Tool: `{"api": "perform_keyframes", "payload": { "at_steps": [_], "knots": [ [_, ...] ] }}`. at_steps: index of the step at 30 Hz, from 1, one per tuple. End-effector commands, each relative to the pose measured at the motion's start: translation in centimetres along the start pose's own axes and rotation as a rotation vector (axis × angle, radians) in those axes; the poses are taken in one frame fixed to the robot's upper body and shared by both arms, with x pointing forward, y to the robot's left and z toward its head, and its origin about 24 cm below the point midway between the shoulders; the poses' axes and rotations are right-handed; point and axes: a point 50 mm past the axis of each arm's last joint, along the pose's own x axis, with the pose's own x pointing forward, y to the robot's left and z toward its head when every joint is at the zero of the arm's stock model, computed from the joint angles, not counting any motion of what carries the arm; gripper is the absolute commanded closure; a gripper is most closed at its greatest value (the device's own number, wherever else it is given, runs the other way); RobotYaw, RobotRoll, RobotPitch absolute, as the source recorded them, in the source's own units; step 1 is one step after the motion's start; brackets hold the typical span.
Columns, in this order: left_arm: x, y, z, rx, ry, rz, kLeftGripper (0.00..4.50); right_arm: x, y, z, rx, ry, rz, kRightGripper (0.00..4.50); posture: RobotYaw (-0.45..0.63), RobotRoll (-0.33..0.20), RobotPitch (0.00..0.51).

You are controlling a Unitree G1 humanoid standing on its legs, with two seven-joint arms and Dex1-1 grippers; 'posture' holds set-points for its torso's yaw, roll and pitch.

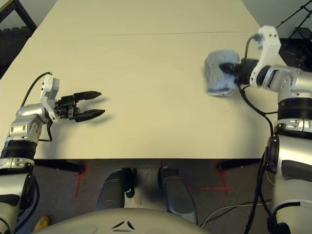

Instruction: Wipe the water off the table with a rag.

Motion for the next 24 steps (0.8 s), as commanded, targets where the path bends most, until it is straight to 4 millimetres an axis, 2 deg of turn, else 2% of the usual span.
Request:
{"api": "perform_keyframes", "payload": {
  "at_steps": [1,8,9,10,15,18,19,24],
  "knots": [
    [0.1,0.0,-0.2,0.002,0.028,-0.017,0.0,-0.6,-1.5,-2.1,-0.022,0.074,-0.061,4.39,-0.23,0.0,0.12],
    [0.2,0.1,-0.1,0.005,0.025,-0.014,0.0,-0.2,-3.2,-4.4,-0.112,0.12,-0.186,4.39,-0.23,0.0,0.119],
    [0.3,0.1,-0.1,0.007,0.023,-0.012,0.0,-0.1,-3.2,-4.5,-0.13,0.118,-0.197,3.64,-0.23,0.0,0.119],
    [0.3,0.2,0.0,0.01,0.019,-0.007,0.0,0.0,-3.3,-4.5,-0.16,0.114,-0.211,3.41,-0.23,0.0,0.119],
    [0.5,0.6,0.4,0.025,-0.027,0.049,0.0,-0.2,-3.8,-2.9,-0.216,-0.017,-0.29,1.48,-0.22,0.0,0.112],
    [0.4,1.2,1.0,0.042,-0.077,0.123,0.0,-0.9,-3.8,-1.0,-0.209,-0.155,-0.289,0.28,-0.22,0.0,0.109],
    [0.3,1.5,1.1,0.05,-0.093,0.163,0.0,-1.2,-3.9,-0.5,-0.205,-0.195,-0.298,0.01,-0.22,0.0,0.109],
    [0.1,2.6,1.5,0.069,-0.187,0.364,0.0,-2.5,-4.1,1.0,-0.122,-0.438,-0.295,0.01,-0.22,0.0,0.108]
  ]
}}
